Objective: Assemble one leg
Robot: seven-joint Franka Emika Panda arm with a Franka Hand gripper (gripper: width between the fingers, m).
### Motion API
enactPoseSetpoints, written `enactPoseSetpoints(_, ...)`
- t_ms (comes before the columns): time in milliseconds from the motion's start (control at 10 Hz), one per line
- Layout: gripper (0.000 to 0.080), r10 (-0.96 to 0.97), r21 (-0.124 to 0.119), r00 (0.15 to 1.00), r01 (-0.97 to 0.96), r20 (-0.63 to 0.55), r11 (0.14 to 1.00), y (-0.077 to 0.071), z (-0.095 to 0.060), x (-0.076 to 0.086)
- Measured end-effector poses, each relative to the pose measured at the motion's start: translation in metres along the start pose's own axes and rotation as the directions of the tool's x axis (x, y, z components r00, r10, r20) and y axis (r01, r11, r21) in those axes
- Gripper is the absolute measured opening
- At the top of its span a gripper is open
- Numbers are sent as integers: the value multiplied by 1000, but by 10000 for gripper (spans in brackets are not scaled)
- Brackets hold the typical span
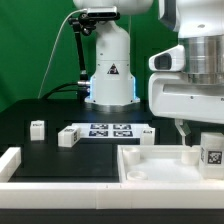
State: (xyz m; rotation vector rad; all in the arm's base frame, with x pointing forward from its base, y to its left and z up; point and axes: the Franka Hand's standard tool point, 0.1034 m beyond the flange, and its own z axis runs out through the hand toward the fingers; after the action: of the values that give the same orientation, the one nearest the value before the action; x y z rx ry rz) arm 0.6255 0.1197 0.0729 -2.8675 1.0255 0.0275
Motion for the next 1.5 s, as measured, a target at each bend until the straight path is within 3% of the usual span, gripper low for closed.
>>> enactPoseSetpoints(300,649,-317,-40,948,316,-17,948,-5,-3,-1)
enactPoseSetpoints(700,649,-546,-42,837,546,-9,837,0,-3,5)
enactPoseSetpoints(900,390,-542,-42,840,541,-10,840,0,-3,5)
enactPoseSetpoints(1000,390,-535,-41,845,534,-10,845,0,-3,5)
enactPoseSetpoints(1100,291,-520,-41,854,519,-11,854,0,-3,5)
enactPoseSetpoints(1300,291,-518,-41,855,517,-10,855,1,-4,6)
enactPoseSetpoints(1500,291,-317,-30,948,317,-14,948,0,-3,4)
